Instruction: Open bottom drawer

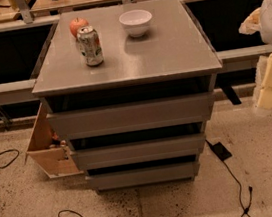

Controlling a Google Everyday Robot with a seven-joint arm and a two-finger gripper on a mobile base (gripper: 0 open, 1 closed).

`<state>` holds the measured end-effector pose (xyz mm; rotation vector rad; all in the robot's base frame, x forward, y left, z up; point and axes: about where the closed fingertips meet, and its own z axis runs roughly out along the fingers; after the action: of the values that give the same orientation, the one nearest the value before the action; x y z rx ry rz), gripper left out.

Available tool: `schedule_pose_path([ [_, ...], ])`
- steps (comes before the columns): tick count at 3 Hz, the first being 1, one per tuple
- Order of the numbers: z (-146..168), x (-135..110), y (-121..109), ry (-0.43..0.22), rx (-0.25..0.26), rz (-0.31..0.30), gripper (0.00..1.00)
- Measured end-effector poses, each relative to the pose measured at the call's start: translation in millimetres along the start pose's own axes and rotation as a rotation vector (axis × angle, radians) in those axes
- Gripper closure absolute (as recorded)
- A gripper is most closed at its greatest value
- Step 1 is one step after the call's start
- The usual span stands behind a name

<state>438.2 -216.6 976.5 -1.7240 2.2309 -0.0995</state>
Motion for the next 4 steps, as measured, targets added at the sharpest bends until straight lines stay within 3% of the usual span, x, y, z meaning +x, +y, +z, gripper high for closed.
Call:
schedule_pose_path([
  [2,10.6,5.7,8.4,0.017,0.006,0.008,0.0],
  [3,40.2,28.4,35.0,0.063,0.035,0.043,0.0],
  [4,107.5,68.5,70.9,0.129,0.028,0.066,0.0],
])
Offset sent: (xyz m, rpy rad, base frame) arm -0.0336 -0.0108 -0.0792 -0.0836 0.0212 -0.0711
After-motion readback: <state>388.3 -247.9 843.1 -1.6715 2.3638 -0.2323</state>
